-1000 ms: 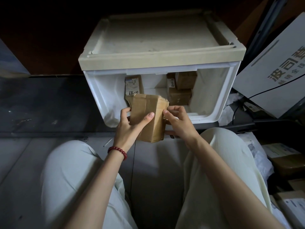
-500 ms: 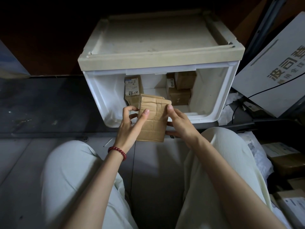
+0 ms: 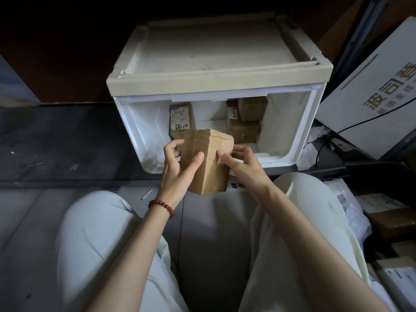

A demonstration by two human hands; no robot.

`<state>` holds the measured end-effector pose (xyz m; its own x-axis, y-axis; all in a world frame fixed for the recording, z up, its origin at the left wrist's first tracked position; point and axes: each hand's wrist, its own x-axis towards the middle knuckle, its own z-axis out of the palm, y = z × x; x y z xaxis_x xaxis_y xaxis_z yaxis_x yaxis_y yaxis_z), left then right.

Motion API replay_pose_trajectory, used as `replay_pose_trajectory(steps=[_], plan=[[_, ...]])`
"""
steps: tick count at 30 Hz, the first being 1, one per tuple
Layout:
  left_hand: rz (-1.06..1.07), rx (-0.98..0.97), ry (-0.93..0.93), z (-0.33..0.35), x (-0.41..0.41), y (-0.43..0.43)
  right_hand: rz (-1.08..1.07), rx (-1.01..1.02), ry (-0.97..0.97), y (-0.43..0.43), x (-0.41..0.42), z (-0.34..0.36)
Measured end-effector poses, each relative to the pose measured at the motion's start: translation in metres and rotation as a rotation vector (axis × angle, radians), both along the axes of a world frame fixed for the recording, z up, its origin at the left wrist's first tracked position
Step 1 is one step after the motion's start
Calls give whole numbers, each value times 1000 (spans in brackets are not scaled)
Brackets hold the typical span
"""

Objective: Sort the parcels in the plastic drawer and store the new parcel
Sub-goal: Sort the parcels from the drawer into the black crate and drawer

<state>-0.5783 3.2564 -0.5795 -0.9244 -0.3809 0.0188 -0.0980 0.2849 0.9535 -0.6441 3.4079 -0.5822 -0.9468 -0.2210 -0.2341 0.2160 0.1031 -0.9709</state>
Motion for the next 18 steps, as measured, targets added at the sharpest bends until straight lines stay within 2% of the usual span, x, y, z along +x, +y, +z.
replay_pose_trajectory(steps=[7, 18], plan=[[-27, 16, -28, -5, -3, -3, 168, 45, 13, -2, 5, 2], [-49, 109, -48, -5, -9, -3, 225, -24, 35, -3, 3, 5]])
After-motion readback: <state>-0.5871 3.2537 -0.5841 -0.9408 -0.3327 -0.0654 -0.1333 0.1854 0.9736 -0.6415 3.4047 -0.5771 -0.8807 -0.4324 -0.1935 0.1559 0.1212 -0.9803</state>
